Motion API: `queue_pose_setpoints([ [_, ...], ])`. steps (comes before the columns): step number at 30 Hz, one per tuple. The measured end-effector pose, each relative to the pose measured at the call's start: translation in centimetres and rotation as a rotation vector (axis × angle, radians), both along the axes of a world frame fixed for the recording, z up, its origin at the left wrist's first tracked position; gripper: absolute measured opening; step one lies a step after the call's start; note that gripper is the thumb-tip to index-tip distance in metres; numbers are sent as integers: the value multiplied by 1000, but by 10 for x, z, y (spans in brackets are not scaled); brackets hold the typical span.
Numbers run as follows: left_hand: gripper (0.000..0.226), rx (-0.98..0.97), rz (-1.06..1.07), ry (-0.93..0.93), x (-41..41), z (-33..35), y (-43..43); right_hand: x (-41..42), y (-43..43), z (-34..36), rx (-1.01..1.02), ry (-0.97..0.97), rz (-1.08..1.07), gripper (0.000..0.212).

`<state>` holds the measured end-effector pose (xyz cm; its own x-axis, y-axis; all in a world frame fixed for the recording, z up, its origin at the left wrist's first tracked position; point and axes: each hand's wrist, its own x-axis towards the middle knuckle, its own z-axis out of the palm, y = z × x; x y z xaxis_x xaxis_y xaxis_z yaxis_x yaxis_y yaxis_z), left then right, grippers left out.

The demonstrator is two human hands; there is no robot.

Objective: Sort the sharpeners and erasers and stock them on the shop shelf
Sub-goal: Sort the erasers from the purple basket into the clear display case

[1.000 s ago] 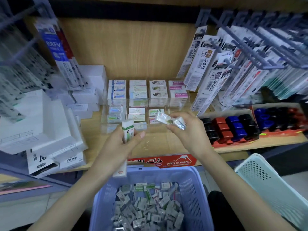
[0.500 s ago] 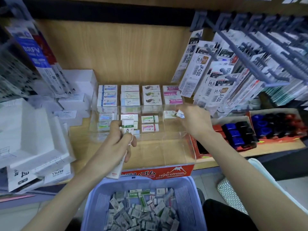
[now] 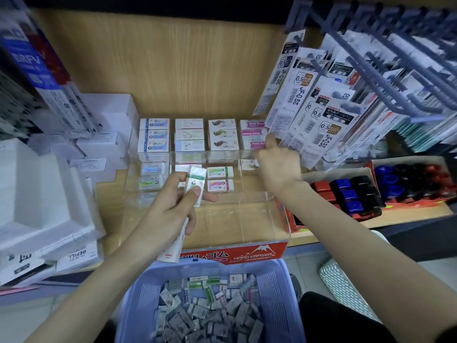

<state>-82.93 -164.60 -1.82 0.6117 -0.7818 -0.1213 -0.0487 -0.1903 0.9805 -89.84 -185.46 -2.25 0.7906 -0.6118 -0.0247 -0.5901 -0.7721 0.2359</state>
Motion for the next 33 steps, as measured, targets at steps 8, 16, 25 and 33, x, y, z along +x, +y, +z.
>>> queue_pose_setpoints([
  [8,6,-26,6,13,5,0,9,-18,-8,1,216,-216,40,35],
  [16,18,-53,-42,9,-1,6,8,-64,34,23,1371,-908,-302,21],
  [25,15,-13,-22,87,-6,8,7,-55,58,25,2108,-897,-134,42],
  [33,37,-58,32,163,-9,12,6,-55,69,22,2016,-710,-150,38],
])
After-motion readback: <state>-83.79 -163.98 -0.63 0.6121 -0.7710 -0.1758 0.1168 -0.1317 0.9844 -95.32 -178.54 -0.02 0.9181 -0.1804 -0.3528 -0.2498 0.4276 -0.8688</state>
